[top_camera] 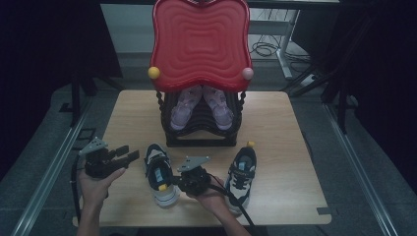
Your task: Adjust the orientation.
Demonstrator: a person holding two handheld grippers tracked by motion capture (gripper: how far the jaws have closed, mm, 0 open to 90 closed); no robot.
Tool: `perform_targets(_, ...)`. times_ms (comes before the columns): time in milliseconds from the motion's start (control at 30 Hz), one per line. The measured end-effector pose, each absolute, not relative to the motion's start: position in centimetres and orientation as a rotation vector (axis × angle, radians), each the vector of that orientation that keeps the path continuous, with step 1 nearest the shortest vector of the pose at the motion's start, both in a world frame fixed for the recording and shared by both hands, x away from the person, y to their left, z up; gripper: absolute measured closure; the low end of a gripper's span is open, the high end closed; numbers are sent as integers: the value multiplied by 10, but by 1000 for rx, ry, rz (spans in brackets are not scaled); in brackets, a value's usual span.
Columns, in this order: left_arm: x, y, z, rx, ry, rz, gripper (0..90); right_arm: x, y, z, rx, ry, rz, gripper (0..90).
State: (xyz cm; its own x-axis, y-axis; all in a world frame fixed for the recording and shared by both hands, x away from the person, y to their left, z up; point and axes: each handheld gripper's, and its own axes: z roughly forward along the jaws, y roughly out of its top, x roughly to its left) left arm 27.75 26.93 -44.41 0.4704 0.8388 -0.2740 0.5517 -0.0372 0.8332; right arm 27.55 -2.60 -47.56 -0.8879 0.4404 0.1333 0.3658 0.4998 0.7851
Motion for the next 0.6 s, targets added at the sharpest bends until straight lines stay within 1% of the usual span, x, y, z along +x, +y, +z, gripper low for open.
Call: perform_targets(600, 275, 277, -442, 1691, 1205, 364, 455, 266, 10, -480, 609, 2722, 1435, 889)
